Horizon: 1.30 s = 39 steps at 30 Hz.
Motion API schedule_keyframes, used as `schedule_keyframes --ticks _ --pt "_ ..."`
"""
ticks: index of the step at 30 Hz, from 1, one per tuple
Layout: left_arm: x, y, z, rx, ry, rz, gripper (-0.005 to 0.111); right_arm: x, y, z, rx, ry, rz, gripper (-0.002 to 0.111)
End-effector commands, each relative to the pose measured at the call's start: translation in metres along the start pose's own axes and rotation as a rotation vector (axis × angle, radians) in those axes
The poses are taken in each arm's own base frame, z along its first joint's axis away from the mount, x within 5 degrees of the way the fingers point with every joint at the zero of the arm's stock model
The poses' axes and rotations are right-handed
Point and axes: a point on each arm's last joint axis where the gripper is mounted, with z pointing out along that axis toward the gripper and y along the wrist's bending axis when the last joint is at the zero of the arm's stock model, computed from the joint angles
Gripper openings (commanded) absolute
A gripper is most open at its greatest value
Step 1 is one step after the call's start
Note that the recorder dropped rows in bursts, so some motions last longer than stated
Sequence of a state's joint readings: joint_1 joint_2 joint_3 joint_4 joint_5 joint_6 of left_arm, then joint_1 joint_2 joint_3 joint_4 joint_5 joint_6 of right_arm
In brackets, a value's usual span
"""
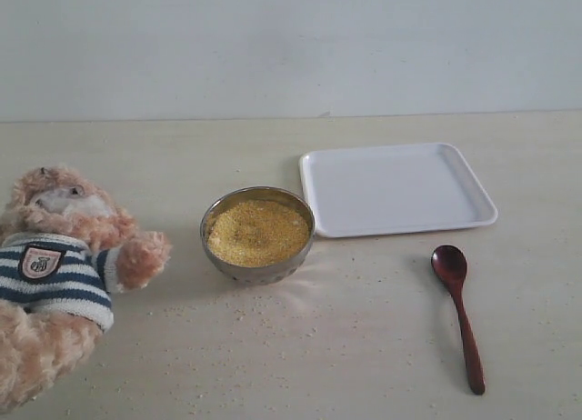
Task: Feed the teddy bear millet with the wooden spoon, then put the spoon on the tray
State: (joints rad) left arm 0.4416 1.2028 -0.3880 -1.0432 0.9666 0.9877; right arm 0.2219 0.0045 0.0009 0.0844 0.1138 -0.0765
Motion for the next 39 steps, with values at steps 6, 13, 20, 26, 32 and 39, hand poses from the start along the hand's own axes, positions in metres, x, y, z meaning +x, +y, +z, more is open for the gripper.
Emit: schedule_keyframes --ticks 6,13,20,26,32,39 --pt "0.0019 0.002 0.0016 -0.013 -0.045 -0.043 0.008 -0.0015 -0.0003 -0.0004 0.004 -0.016 -0.006 0.015" --pt "0.0016 0.0018 0.0016 -0.011 -0.048 -0.045 0.008 -0.0015 -0.0003 -0.0004 0.004 -0.015 -0.004 0.015" --pt "0.0015 0.002 0.0016 -0.014 -0.05 -0.045 0.008 -0.0015 -0.0003 -0.0004 0.004 -0.015 -0.004 0.015" --pt "0.001 0.0029 0.0015 -0.023 -0.056 -0.046 0.008 -0.0015 -0.0003 -0.0004 0.004 -0.015 -0.004 0.015" --pt "0.001 0.0029 0.0015 -0.024 -0.056 -0.042 0.008 -0.0015 -0.0003 -0.0004 0.004 -0.015 -0.004 0.015" --pt "0.0009 0.0031 0.0015 -0.025 -0.057 -0.042 0.008 -0.0036 -0.0004 -0.0005 0.006 -0.039 -0.003 0.015"
